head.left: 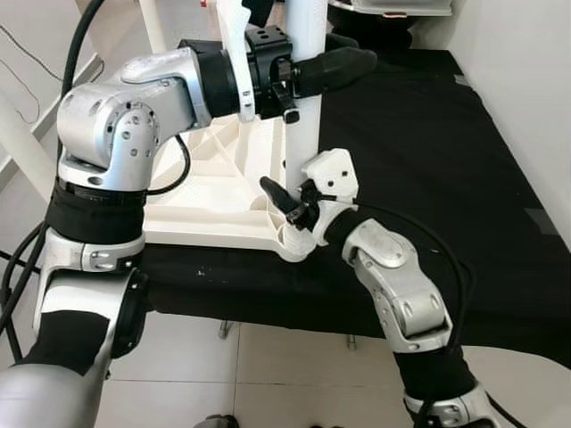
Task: Building children table
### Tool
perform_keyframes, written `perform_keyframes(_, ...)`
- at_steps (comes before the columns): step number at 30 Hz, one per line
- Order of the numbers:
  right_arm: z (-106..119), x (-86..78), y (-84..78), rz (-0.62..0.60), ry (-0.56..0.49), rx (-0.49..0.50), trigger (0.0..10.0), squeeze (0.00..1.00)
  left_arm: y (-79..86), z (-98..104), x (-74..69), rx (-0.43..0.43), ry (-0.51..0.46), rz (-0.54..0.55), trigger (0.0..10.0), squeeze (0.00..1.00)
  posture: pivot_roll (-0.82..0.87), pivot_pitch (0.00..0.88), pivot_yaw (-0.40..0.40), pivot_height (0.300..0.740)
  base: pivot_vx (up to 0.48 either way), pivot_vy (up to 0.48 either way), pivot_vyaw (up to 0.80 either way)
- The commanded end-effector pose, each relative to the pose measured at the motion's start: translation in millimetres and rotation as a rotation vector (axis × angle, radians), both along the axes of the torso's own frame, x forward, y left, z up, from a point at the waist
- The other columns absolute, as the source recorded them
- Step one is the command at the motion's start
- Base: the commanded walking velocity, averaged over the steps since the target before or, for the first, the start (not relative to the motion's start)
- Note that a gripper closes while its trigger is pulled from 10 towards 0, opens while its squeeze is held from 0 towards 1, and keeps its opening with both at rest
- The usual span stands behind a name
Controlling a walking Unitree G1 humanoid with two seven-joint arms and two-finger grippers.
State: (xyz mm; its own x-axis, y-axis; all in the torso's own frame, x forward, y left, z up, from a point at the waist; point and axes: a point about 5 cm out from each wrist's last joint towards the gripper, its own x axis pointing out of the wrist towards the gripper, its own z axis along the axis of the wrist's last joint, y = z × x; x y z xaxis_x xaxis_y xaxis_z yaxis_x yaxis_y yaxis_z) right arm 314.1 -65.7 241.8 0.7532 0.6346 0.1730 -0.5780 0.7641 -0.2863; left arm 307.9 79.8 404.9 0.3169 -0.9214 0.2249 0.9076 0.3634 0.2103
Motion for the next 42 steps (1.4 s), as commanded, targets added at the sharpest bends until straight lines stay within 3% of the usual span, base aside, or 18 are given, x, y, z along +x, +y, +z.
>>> perform_keyframes(1, 11, -10.4, 20.6, 0.101, -0.12, -0.045, 8.4, 0.0, 5.2, 8, -0.1, -0.03, 0.013, 0.003, 0.0, 0.0, 0.0, 0.141, -0.025, 0.74, 0.0, 0.0, 0.0)
perform_keyframes(2, 16, -11.6, 21.5, 0.162, -0.087, -0.001, 10.0, 0.91, 5.1, 9, -1.8, -0.036, 0.014, -0.027, 0.0, 0.0, -0.01, 0.139, -0.026, 0.74, 0.0, 0.0, 0.0)
perform_keyframes(3, 16, -11.6, 21.5, 0.162, -0.087, -0.001, 10.0, 0.91, 5.1, 9, -1.8, -0.036, 0.014, -0.027, 0.0, 0.0, -0.01, 0.139, -0.026, 0.74, 0.0, 0.0, 0.0)
perform_keyframes(4, 20, -13.3, 23.1, 0.23, -0.049, 0.032, 10.0, 1.0, 4.4, 10, -3.9, -0.039, 0.015, -0.064, 0.0, 0.0, -0.01, 0.139, -0.026, 0.74, 0.0, 0.0, 0.0)
perform_keyframes(8, 26, -17.5, 29.5, 0.451, 0.029, 0.008, 10.0, 0.97, -0.2, 10, -13.5, -0.014, 0.001, -0.204, 0.0, 0.0, -0.01, 0.129, -0.03, 0.74, 0.0, 0.0, 0.0)
perform_keyframes(10, 26, -17.1, 30.3, 0.475, 0.036, -0.016, 10.0, 0.97, -1.0, 9, -14.1, -0.007, -0.002, -0.215, 0.0, 0.0, -0.01, 0.129, -0.03, 0.74, 0.0, 0.0, 0.0)
perform_keyframes(11, 24, -17.8, 32.3, 0.53, 0.065, -0.044, 10.0, 0.0, -2.6, 9, -15.0, -0.007, 0.002, -0.235, 0.0, 0.0, -0.01, 0.126, -0.033, 0.74, 0.0, 0.0, 0.0)
perform_keyframes(17, 14, -15.4, 38.6, 0.62, 0.154, -0.193, 10.0, 0.0, -12.9, 7, -21.7, 0.027, -0.015, -0.298, 0.0, 0.0, 0.0, 0.12, -0.041, 0.74, 0.0, 0.0, 0.0)
perform_keyframes(22, 9, -12.8, 47.7, 0.621, 0.212, -0.207, 10.0, 0.0, -18.1, 8, -24.8, 0.037, -0.029, -0.321, 0.0, 0.0, 0.0, 0.117, -0.046, 0.74, 0.0, 0.0, 0.0)
perform_keyframes(24, 6, -10.3, 49.4, 0.593, 0.238, -0.2, 9.5, 0.0, -18.5, 8, -25.3, 0.036, -0.032, -0.328, 0.0, 0.0, 0.0, 0.117, -0.044, 0.74, 0.0, 0.0, 0.0)
perform_keyframes(25, 3, -7.9, 49.8, 0.565, 0.265, -0.188, 0.5, 0.0, -18.6, 9, -25.5, 0.036, -0.035, -0.333, 0.0, 0.0, 0.0, 0.117, -0.044, 0.74, 0.0, 0.0, 0.0)
perform_keyframes(26, 1, -5.9, 49.9, 0.539, 0.285, -0.178, 0.0, 0.0, -18.9, 9, -25.8, 0.036, -0.038, -0.338, 0.0, 0.0, 0.0, 0.117, -0.044, 0.74, 0.0, 0.0, 0.0)
perform_keyframes(31, -4, -1.2, 48.9, 0.478, 0.334, -0.139, 0.0, 0.0, -22.0, 11, -27.2, 0.037, -0.045, -0.348, 0.0, 0.0, 0.0, 0.116, -0.042, 0.74, 0.0, 0.0, 0.0)
perform_keyframes(42, -5, -2.9, 52.5, 0.467, 0.368, -0.107, 0.0, 0.0, -37.4, 16, -38.2, 0.036, -0.083, -0.364, 0.0, 0.0, -0.01, 0.118, -0.043, 0.74, 0.0, 0.0, 0.0)
